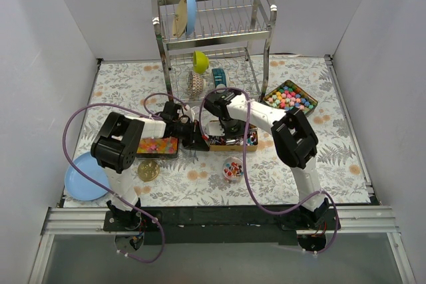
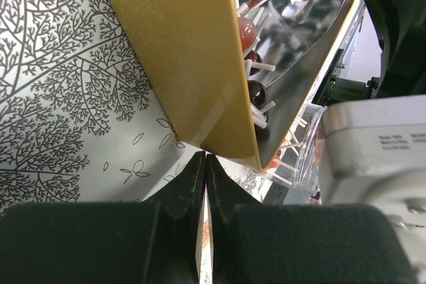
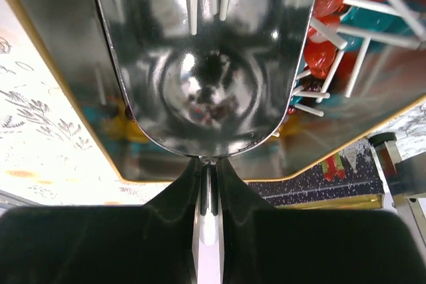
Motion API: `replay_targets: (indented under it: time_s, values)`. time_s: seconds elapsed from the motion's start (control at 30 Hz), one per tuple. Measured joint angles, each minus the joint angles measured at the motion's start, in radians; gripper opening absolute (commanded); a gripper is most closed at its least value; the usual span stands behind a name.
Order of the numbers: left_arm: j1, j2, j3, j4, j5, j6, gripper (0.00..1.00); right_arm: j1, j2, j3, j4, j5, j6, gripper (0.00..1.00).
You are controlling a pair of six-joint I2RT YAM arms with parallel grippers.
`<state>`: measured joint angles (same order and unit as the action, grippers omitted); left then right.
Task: Pack the candies
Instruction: Scoop the fake candies from the storage box.
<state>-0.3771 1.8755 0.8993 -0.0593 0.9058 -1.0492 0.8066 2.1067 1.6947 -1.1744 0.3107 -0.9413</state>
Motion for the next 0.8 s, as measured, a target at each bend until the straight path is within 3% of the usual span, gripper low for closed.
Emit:
replay_targets:
  time_s: [0.2, 0.43, 0.8]
  values:
    - [0.0, 0.002, 0.011, -0.019, -0.004, 0.005, 0.01, 0.0, -0.001, -0.013, 0.058, -0.046, 0.004, 0.01]
    - [0.023, -0.006, 0.031, -0.077, -0.004, 0.032, 0.02, -0.014, -0.105, -0.155, 0.203, -0.126, 0.003, 0.01]
    - [0.085, -0.074, 0.063, -0.204, 0.01, 0.116, 0.06, -0.093, -0.219, -0.22, 0.254, -0.216, 0.007, 0.01]
